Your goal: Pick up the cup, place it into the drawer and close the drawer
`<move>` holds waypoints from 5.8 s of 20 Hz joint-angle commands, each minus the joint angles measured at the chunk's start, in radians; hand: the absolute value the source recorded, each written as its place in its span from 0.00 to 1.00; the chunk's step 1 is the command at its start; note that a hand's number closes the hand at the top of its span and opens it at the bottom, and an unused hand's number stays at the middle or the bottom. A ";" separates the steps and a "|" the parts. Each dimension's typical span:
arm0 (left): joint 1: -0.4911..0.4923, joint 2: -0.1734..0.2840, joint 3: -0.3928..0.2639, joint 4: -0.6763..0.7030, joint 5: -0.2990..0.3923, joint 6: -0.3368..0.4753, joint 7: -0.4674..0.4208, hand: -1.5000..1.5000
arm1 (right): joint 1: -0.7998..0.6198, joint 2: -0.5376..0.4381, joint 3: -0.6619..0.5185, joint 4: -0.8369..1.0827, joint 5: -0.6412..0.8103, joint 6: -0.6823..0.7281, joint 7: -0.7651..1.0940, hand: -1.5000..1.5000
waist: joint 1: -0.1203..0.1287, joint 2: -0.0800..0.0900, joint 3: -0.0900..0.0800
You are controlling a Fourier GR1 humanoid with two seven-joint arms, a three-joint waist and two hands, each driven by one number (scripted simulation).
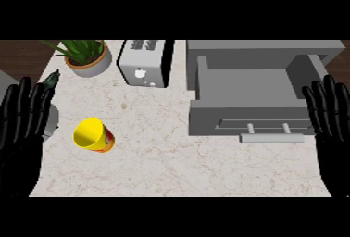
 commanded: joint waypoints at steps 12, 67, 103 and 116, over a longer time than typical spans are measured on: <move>-0.059 0.141 0.236 0.270 0.501 -0.248 0.111 0.00 | -0.077 -0.028 0.019 0.117 -0.044 0.073 0.115 0.00 | 0.003 0.020 -0.009; -0.482 0.245 0.294 1.928 -0.038 -0.338 -1.020 0.00 | -0.252 -0.102 -0.168 0.262 -0.158 0.198 0.072 0.00 | -0.030 0.031 -0.013; -0.666 0.005 0.288 1.626 0.017 -0.185 -1.038 1.00 | -0.260 -0.115 -0.193 0.275 -0.138 0.177 0.104 0.00 | 0.006 0.013 -0.007; -0.922 -0.090 0.095 1.269 0.098 0.027 -0.540 1.00 | -0.246 -0.108 -0.183 0.293 -0.129 0.186 0.090 0.00 | 0.001 0.012 -0.008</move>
